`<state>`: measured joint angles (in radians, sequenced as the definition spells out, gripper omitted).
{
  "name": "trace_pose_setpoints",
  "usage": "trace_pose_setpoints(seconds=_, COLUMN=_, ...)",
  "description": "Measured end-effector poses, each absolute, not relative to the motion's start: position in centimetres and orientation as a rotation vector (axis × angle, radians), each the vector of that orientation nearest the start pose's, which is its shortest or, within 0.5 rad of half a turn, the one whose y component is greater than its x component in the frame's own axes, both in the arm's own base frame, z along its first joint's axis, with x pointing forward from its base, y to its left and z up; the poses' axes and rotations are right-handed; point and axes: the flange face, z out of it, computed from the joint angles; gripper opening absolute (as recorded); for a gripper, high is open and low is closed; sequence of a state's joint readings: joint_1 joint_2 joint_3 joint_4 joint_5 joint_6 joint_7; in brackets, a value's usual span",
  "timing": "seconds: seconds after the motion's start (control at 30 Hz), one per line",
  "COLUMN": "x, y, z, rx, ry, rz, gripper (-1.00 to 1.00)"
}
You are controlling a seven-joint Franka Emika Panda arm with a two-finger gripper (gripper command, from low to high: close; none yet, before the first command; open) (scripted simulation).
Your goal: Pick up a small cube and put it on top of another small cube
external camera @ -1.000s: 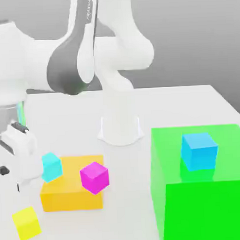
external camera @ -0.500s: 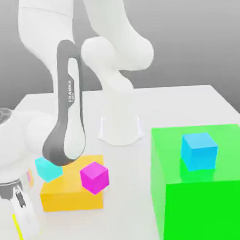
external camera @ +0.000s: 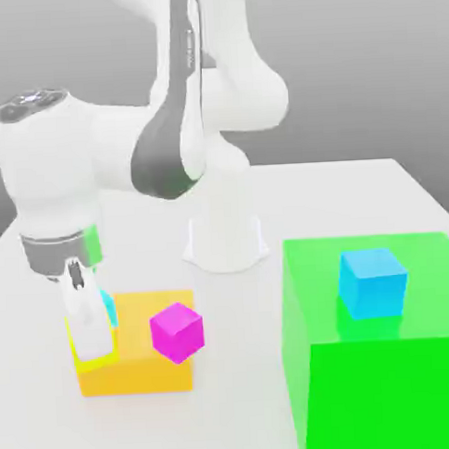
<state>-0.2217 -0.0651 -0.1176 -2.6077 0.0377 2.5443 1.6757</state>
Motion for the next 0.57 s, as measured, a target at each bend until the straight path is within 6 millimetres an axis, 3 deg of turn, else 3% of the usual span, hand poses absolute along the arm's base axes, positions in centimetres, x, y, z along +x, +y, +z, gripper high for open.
trace_pose_setpoints(seconds=0.27, x=36.2, y=-8.1, z=31.7, rx=-1.327, ry=2.841, rz=0.007, gripper=-1.00)
trace_pose_setpoints(seconds=0.43, x=35.8, y=-7.5, z=27.1, rx=-1.291, ry=2.863, rz=-0.002, gripper=-1.00)
trace_pose_setpoints(seconds=0.47, x=35.7, y=-7.5, z=26.0, rx=-1.291, ry=2.863, rz=-0.002, gripper=1.00)
trace_pose_setpoints(seconds=0.57, x=35.7, y=-7.5, z=26.0, rx=-1.291, ry=2.863, rz=-0.002, gripper=1.00)
